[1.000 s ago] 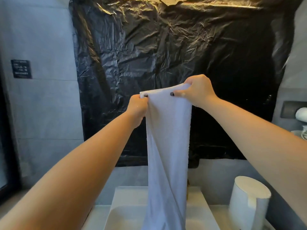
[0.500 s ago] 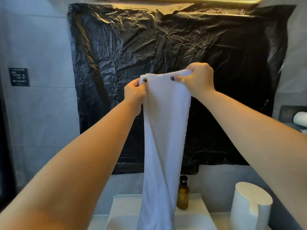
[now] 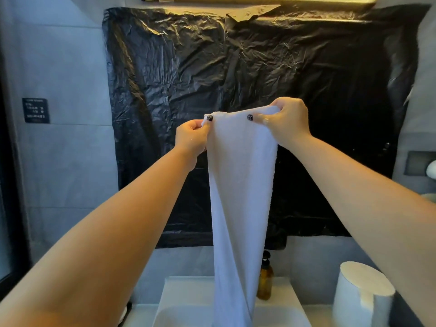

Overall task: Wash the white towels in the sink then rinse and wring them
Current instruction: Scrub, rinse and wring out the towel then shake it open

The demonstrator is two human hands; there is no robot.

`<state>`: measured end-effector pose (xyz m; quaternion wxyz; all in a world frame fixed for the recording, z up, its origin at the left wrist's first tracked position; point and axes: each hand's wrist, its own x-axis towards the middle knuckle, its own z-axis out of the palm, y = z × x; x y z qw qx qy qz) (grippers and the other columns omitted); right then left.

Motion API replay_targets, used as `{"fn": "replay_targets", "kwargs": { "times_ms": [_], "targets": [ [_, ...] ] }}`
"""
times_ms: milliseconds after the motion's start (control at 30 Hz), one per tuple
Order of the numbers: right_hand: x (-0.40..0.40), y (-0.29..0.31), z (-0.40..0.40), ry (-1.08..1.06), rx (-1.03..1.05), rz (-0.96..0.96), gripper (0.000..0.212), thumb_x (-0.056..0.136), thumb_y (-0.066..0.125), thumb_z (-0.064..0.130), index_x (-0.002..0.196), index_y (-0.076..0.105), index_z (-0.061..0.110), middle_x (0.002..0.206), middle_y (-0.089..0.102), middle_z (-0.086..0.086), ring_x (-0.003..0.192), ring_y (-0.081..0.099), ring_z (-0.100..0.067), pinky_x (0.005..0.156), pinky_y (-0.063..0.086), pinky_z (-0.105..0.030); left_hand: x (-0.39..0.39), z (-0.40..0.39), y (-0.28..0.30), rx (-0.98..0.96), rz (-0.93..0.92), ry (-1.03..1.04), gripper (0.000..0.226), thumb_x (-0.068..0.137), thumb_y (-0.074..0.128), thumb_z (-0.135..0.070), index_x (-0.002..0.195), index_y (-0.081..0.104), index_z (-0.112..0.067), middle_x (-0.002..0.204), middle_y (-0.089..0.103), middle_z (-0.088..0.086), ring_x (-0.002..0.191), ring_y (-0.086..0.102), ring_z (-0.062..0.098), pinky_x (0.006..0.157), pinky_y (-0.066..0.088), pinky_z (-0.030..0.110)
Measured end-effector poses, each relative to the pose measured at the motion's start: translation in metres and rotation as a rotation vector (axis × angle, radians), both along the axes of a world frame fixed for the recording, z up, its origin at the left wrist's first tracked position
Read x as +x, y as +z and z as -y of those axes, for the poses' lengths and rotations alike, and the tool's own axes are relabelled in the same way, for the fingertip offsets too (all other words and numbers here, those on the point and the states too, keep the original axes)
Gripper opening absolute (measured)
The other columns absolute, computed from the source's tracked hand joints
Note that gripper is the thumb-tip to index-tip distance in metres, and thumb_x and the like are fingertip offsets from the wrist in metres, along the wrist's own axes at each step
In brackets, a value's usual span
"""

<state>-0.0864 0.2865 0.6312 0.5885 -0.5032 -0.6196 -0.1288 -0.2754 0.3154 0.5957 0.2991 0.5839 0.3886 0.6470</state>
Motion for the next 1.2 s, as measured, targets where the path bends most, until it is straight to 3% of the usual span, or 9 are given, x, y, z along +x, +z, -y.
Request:
{"fn": "replay_targets", "kwargs": {
  "times_ms": [167, 300, 467, 567, 633, 767, 867, 1000, 1200],
  "targets": [
    [-0.007, -0.046, 0.002, 0.443, -0.481, -0.022, 0.06, 0.073, 0.085, 0.033, 0.122, 0.062, 0.006, 0.117, 0.065, -0.01, 0.106, 0.061, -0.021, 0.092, 0.053, -0.035, 0.005, 0.001, -0.039, 0.001, -0.079, -0.242, 0.028, 0.092, 0.066, -0.043, 0.106, 0.077, -0.02, 0.108, 0.075, -0.003, 0.111, 0.065, 0.016, 0.104, 0.048, 0.04],
    [-0.011, -0.074, 0.001, 0.483, -0.743, 0.232, 0.048, 0.079, 0.078, 0.035, 0.093, 0.065, -0.009, 0.077, 0.056, -0.016, 0.069, 0.049, -0.024, 0.064, 0.04, -0.035, 0.013, 0.002, -0.079, 0.083, -0.085, -0.369, 0.025, 0.095, 0.066, -0.03, 0.104, 0.076, -0.009, 0.111, 0.068, 0.022, 0.105, 0.065, 0.032, 0.095, 0.051, 0.04],
    [-0.026, -0.092, -0.003, 0.43, -0.66, 0.25, 0.048, 0.081, 0.075, 0.03, 0.082, 0.057, -0.015, 0.071, 0.044, -0.009, 0.065, 0.04, -0.02, 0.059, 0.031, -0.032, 0.006, 0.011, -0.146, 0.029, 0.107, -0.531, 0.033, 0.094, 0.067, -0.028, 0.125, 0.064, -0.018, 0.123, 0.068, 0.008, 0.116, 0.064, 0.025, 0.097, 0.054, 0.04],
    [-0.039, -0.09, -0.003, 0.483, -0.552, 0.122, 0.04, 0.082, 0.073, 0.024, 0.072, 0.053, -0.01, 0.073, 0.045, -0.01, 0.067, 0.043, -0.019, 0.061, 0.034, -0.03, 0.016, 0.019, -0.198, -0.208, -0.069, -0.496, 0.061, 0.069, 0.086, -0.034, 0.123, 0.062, -0.018, 0.118, 0.07, 0.005, 0.109, 0.067, 0.025, 0.091, 0.057, 0.043],
    [-0.042, -0.081, -0.002, 0.51, -0.458, 0.01, 0.045, 0.08, 0.072, 0.027, 0.076, 0.053, -0.014, 0.076, 0.047, -0.012, 0.07, 0.047, -0.022, 0.063, 0.038, -0.032, 0.027, 0.023, -0.228, -0.344, -0.193, -0.401, 0.047, 0.066, 0.086, -0.026, 0.108, 0.068, -0.016, 0.106, 0.071, 0.003, 0.099, 0.069, 0.022, 0.079, 0.059, 0.032],
    [-0.025, -0.064, 0.002, 0.441, -0.311, -0.104, 0.044, 0.08, 0.069, 0.032, 0.078, 0.057, -0.01, 0.08, 0.052, -0.024, 0.074, 0.058, -0.027, 0.07, 0.053, -0.038, 0.041, 0.029, -0.292, -0.579, -0.307, -0.389, 0.036, 0.076, 0.083, -0.02, 0.107, 0.065, -0.016, 0.101, 0.066, 0.003, 0.093, 0.064, 0.018, 0.072, 0.056, 0.026],
    [0.007, -0.07, 0.01, 0.335, -0.347, -0.112, 0.037, 0.084, 0.069, 0.03, 0.082, 0.061, -0.006, 0.09, 0.059, -0.026, 0.084, 0.066, -0.029, 0.076, 0.058, -0.039, 0.046, 0.028, -0.326, -0.659, -0.206, -0.327, 0.038, 0.076, 0.083, -0.019, 0.108, 0.064, -0.011, 0.098, 0.068, 0.008, 0.083, 0.063, 0.019, 0.066, 0.053, 0.026],
    [0.055, -0.111, 0.029, 0.174, -0.499, -0.099, 0.025, 0.089, 0.069, 0.029, 0.096, 0.069, 0.005, 0.094, 0.066, -0.007, 0.088, 0.065, -0.017, 0.066, 0.055, -0.021, 0.038, 0.02, -0.326, -0.698, -0.162, -0.238, 0.031, 0.073, 0.081, -0.002, 0.094, 0.065, -0.017, 0.09, 0.069, 0.007, 0.069, 0.06, 0.015, 0.051, 0.044, 0.018],
    [0.124, -0.25, 0.059, -0.133, -1.001, 0.027, 0.033, 0.08, 0.076, 0.037, 0.081, 0.071, 0.005, 0.079, 0.067, -0.017, 0.075, 0.067, -0.032, 0.066, 0.058, -0.046, 0.018, 0.008, -0.291, -0.566, -0.338, -0.243, 0.028, 0.064, 0.076, 0.007, 0.09, 0.073, -0.004, 0.077, 0.067, 0.006, 0.069, 0.06, 0.018, 0.051, 0.047, 0.021]
  ]
}}
